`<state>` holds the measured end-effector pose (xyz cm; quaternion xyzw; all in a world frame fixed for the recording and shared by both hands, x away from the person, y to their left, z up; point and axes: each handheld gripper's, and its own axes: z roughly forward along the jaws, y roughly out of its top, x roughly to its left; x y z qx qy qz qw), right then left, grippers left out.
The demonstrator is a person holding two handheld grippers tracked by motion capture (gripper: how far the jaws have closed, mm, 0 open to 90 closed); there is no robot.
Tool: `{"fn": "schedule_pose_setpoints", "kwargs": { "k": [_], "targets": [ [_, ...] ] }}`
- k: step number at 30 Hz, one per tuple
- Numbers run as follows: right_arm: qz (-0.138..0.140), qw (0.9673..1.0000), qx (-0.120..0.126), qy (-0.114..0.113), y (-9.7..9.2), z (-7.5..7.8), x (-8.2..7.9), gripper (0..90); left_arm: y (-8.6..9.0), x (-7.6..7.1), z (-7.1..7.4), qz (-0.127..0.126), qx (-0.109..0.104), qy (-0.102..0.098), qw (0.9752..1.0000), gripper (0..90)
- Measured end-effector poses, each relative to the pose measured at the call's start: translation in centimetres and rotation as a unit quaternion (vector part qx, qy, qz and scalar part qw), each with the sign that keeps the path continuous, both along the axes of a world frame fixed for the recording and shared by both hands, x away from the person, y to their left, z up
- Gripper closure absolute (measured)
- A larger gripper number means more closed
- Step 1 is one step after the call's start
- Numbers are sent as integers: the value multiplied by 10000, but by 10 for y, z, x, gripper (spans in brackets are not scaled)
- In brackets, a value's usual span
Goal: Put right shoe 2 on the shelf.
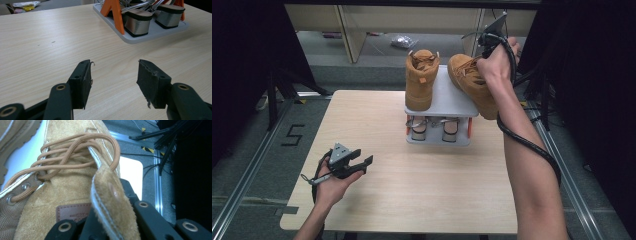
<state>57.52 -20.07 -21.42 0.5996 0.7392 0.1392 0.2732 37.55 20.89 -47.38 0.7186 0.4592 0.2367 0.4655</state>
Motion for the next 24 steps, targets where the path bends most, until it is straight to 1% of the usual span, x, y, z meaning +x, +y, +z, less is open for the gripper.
{"fn": "schedule_pose_setpoints", "kwargs": {
  "k": [3,4,5,6,7,9,10,13,14,15,18,20,22,24],
  "targets": [
    [-32,10000,55,20,4,0,2,867,0,0,0,12,-5,-6,10000,441],
    [11,10000,66,11,5,0,3,867,1,0,0,11,0,-8,10000,440],
    [-6,10000,34,8,6,0,3,867,1,0,0,16,-8,-10,10000,441],
    [-7,10000,78,0,7,0,3,867,1,0,0,12,-3,-11,10000,441],
    [35,10000,67,1,8,0,4,867,1,0,0,12,-9,-10,10000,441],
    [-16,10000,89,-7,9,0,5,867,1,0,0,13,-9,-10,10000,440],
    [-6,9999,157,-21,10,-1,5,867,1,0,0,11,-6,-9,10000,440],
    [13,9999,169,-5,12,-2,7,866,1,0,0,2,-28,-22,10000,441],
    [-13,9997,238,-9,13,-2,8,866,1,0,0,2,-22,-19,10000,441],
    [32,9997,242,0,14,-2,8,866,1,0,0,1,-23,-17,10000,440],
    [-16,9996,295,4,16,-3,9,864,1,0,0,8,-30,-20,10000,441],
    [40,9994,335,2,16,-4,11,862,2,0,-1,12,-34,-18,10000,440],
    [9,9995,316,4,16,-5,11,860,2,0,-1,15,-35,-22,10000,440],
    [48,9993,361,7,15,-7,12,854,2,0,-1,19,-26,-26,10000,440]
  ]
}}
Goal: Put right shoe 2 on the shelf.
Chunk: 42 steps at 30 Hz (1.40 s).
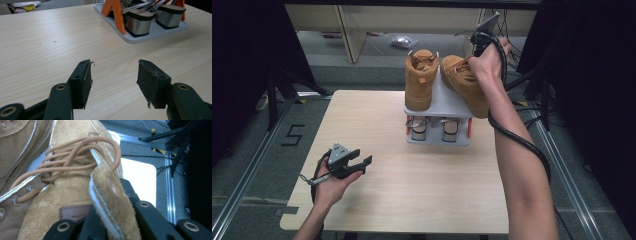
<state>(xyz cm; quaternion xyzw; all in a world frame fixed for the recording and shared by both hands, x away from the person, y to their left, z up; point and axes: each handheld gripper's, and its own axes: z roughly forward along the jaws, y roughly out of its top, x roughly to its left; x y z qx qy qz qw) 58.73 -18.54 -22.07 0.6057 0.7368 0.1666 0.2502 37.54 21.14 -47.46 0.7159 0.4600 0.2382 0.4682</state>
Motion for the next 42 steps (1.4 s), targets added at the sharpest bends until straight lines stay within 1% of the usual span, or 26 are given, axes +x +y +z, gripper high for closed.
{"fn": "schedule_pose_setpoints", "kwargs": {
  "k": [1,2,3,4,6,7,9,11,13,14,15,17,18,19,20,21,22,24,26,27,28,29,31,33,37,42],
  "targets": [
    [17,10000,30,-5,-1,-1,1,851,0,0,0,-1,2,2,10000,441],
    [-36,9999,80,54,-1,-1,0,845,0,0,0,1,5,-1,10000,441],
    [78,9999,100,25,-4,-1,2,841,0,0,0,1,1,-3,10000,440],
    [52,9999,112,21,-5,-2,2,837,-1,0,0,0,-17,2,10000,440],
    [175,9997,188,-21,-11,-4,3,827,-1,0,0,-12,-9,9,10000,440],
    [116,9997,231,-35,-12,-4,3,824,-1,0,0,-12,-10,8,10000,440],
    [143,9995,257,-117,-17,-8,4,814,-1,0,0,-13,-1,7,10000,440],
    [104,9993,305,-166,-20,-10,4,798,-2,0,0,-15,-1,7,10000,440],
    [123,9991,358,-200,-23,-12,5,780,-2,0,0,-17,1,14,10000,440],
    [79,9991,376,-179,-24,-13,5,769,-2,0,-1,-25,0,17,10000,439],
    [102,9993,297,-198,-26,-13,5,752,-2,0,-1,-45,-12,11,10000,440],
    [104,9994,225,-247,-30,-15,5,728,-2,0,-1,-37,26,27,10000,439],
    [76,9995,212,-242,-32,-16,5,729,-2,0,-1,-36,23,30,10000,439],
    [10,9993,311,-229,-33,-17,5,729,-3,0,-1,-31,17,33,10000,439],
    [11,9992,334,-232,-34,-17,5,728,-3,0,-1,-25,5,29,10000,439],
    [79,9993,265,-254,-35,-17,4,724,-3,0,-1,-41,18,27,10000,439],
    [109,9992,280,-255,-35,-18,5,722,-3,0,-1,-55,18,20,10000,439],
    [64,9992,297,-253,-33,-17,4,716,-3,0,-1,-52,26,11,10000,439],
    [70,9994,249,-235,-33,-17,4,701,-2,-1,0,-17,32,28,10000,439],
    [100,9995,184,-248,-34,-17,4,695,-2,-1,-1,-26,9,6,10000,439],
    [-2,9993,288,-225,-32,-17,3,688,-1,-1,-1,-24,17,7,10000,439],
    [96,9993,238,-258,-34,-17,4,681,-1,0,-1,-25,17,13,10000,439],
    [101,9992,249,-297,-34,-18,4,662,-2,0,-1,-63,8,12,10000,439],
    [44,9992,289,-286,-33,-17,2,650,-2,-1,-2,-47,19,24,10000,439],
    [71,9991,237,-350,-33,-16,2,625,-2,-1,-2,-43,20,18,10000,439],
    [18,9983,352,-460,-32,-11,-1,591,-3,-1,-2,-48,15,28,10000,438]
  ]
}}
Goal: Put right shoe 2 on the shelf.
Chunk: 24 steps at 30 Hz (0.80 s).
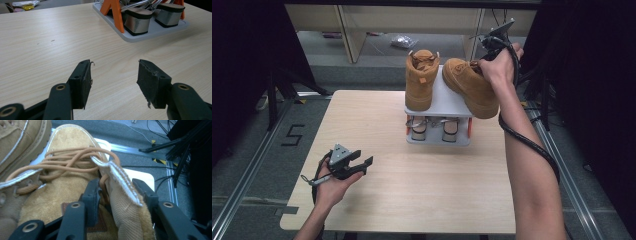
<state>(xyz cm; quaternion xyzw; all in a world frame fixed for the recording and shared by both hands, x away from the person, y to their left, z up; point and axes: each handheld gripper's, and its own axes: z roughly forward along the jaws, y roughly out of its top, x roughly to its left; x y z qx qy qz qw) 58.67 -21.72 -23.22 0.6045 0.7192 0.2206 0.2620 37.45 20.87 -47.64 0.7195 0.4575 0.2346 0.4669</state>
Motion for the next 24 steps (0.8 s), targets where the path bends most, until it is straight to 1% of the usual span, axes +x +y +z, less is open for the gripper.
{"fn": "schedule_pose_setpoints", "kwargs": {
  "k": [2,3,4,6,9,11,13,14,15,16,18,20,21,22,23,24],
  "targets": [
    [60,10000,-66,-14,-1,2,0,584,0,0,0,-1,5,-11,10000,439],
    [15,10000,-10,-15,0,3,-1,584,0,0,0,-3,0,-10,10000,438],
    [0,10000,-48,-18,0,4,-1,584,1,0,0,-18,-18,-17,10000,438],
    [9,10000,-45,-54,0,8,-3,581,1,0,1,8,-5,-16,10000,438],
    [50,10000,-36,-44,-1,11,-5,579,0,0,0,0,-6,-23,10000,439],
    [33,10000,-46,-59,-2,13,-6,578,0,-1,1,-4,30,-12,10000,438],
    [50,9999,-20,-132,-3,13,-7,578,0,-1,0,-14,4,-20,10000,438],
    [68,9998,-77,-165,-4,14,-8,578,0,0,0,-26,-10,-23,10000,438],
    [49,9998,-23,-190,-4,15,-9,577,0,0,0,-21,-4,-19,10000,438],
    [18,9999,-21,-165,-3,16,-10,576,0,0,0,-12,10,-11,10000,438],
    [58,9998,-29,-171,-5,17,-12,574,0,-1,0,-18,12,-5,10000,438],
    [45,9998,14,-195,-6,19,-13,573,-1,-1,-1,-12,1,12,10000,438],
    [105,9996,49,-242,-6,20,-14,573,-1,-1,-1,-18,2,12,10000,438],
    [113,9996,45,-258,-7,21,-16,572,-1,-1,-1,-11,21,21,10000,438],
    [97,9996,103,-244,-6,22,-17,572,-1,-1,-1,-11,22,25,10000,438],
    [148,9994,94,-281,-7,23,-19,572,-1,-1,-1,-14,20,22,10000,438]
  ]
}}
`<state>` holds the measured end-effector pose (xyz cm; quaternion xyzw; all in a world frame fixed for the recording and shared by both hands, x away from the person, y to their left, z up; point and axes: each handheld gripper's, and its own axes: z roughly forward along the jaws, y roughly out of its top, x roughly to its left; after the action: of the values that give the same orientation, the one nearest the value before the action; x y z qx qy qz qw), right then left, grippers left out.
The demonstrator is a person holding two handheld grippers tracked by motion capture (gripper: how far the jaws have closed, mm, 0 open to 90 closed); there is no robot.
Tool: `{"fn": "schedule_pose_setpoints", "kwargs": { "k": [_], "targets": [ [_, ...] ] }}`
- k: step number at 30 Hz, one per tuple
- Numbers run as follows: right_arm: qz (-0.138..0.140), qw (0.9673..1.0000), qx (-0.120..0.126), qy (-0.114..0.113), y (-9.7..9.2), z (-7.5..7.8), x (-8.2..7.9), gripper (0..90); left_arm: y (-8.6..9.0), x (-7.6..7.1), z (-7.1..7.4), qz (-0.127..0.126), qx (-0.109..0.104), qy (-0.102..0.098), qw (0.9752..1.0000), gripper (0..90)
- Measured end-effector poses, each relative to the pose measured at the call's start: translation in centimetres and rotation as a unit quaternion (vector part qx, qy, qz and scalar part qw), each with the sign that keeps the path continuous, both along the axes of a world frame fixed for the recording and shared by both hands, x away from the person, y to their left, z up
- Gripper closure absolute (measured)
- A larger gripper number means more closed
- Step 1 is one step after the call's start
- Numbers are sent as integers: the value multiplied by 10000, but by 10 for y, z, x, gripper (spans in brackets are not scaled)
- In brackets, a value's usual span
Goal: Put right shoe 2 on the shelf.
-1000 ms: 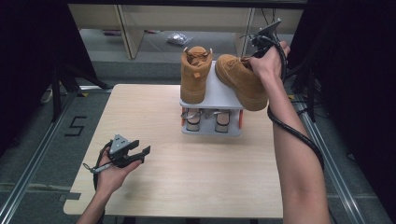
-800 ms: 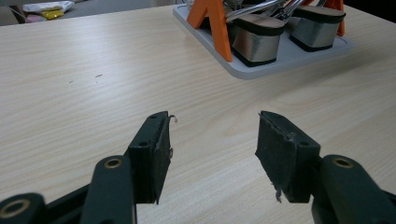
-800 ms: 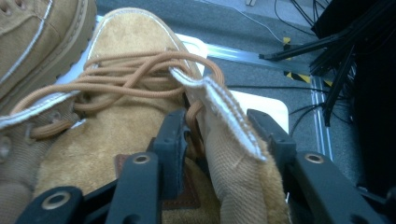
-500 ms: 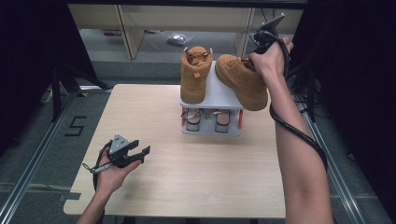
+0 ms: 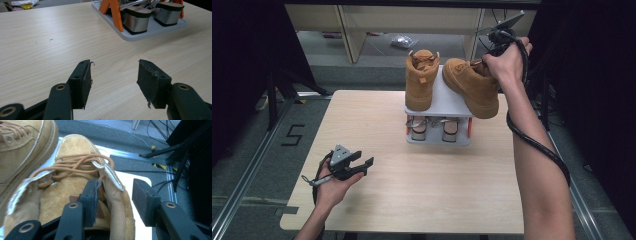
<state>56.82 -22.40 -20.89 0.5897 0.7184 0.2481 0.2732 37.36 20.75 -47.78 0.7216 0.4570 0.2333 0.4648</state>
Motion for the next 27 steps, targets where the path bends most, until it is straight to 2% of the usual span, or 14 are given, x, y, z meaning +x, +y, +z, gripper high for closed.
{"fn": "schedule_pose_setpoints", "kwargs": {
  "k": [9,11,14,17,23,24,25,27],
  "targets": [
    [68,9999,16,-150,-3,12,-18,577,0,-1,-1,-9,7,10,10000,438],
    [27,9999,-1,-105,-4,14,-21,596,-1,-1,-1,-9,2,10,10000,438],
    [58,9996,204,-163,-9,15,-25,654,-1,0,-2,-11,-31,15,10000,438],
    [70,9991,388,-185,-11,17,-28,674,-2,0,-3,-28,-37,18,10000,438],
    [105,9983,460,-328,-14,22,-34,729,-2,0,-3,-43,-44,12,10000,440],
    [168,9984,413,-348,-15,23,-35,754,-2,0,-3,-44,-43,13,10000,441],
    [110,9982,500,-319,-15,24,-36,796,-2,0,-3,-44,-39,11,10000,441],
    [138,9980,471,-388,-18,25,-39,856,-2,0,-2,-33,-18,20,10000,441]
  ]
}}
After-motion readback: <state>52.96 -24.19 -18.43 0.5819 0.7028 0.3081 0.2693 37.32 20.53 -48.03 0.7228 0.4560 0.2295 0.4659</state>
